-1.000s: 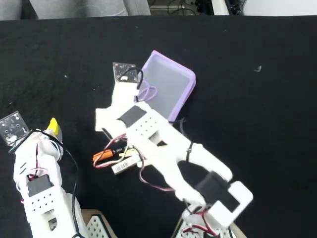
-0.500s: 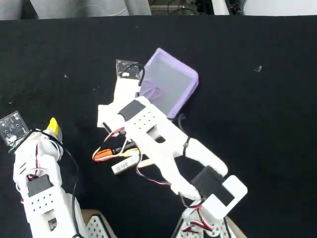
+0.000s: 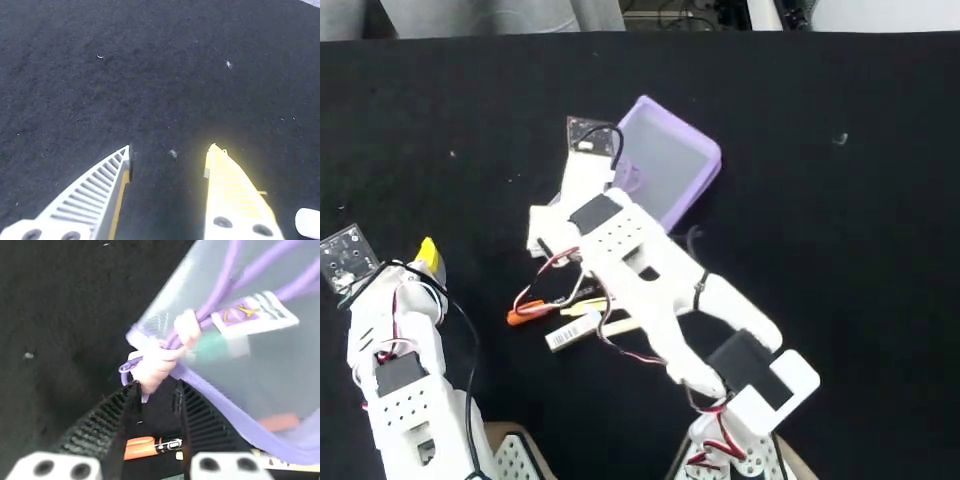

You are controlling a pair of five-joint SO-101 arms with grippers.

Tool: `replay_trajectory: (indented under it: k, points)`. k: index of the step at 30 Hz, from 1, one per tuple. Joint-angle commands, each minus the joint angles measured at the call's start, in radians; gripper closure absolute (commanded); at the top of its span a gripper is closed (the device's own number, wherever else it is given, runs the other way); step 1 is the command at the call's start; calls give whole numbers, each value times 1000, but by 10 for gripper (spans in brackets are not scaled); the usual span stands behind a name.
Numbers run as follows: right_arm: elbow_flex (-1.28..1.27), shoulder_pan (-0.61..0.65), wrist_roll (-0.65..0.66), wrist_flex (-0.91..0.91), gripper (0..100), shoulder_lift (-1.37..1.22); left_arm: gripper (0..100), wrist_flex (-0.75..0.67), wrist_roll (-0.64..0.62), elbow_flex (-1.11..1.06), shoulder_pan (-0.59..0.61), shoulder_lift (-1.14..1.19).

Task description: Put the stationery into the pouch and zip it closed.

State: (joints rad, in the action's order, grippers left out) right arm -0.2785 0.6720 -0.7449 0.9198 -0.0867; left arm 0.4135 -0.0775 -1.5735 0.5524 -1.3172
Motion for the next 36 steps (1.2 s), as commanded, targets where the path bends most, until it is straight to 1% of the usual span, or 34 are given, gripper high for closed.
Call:
replay_trajectory:
  k: [1,3,7,9,14,20,27,34,36]
  points:
    - [58,-28,2,2,890,8,755,-26,-8,12,1,-9]
    - [62,-25,-3,-18,869,8,755,-26,-8,12,1,-9]
    - [64,-25,-6,-77,768,8,755,-25,-8,12,1,-9]
    - [59,-25,-5,-83,735,7,755,-25,-8,12,-1,-9]
    - [85,-25,-6,-100,750,-18,755,-25,-8,12,-1,-9]
    - [180,21,-8,-98,783,-84,755,-21,-8,12,-1,-9]
    - [278,25,-8,-95,786,-200,755,-21,-8,12,-1,-9]
    - [424,12,-8,69,787,-305,755,-21,-8,12,-1,-9]
    - [470,2,-8,109,809,-341,755,-21,-8,12,-1,-9]
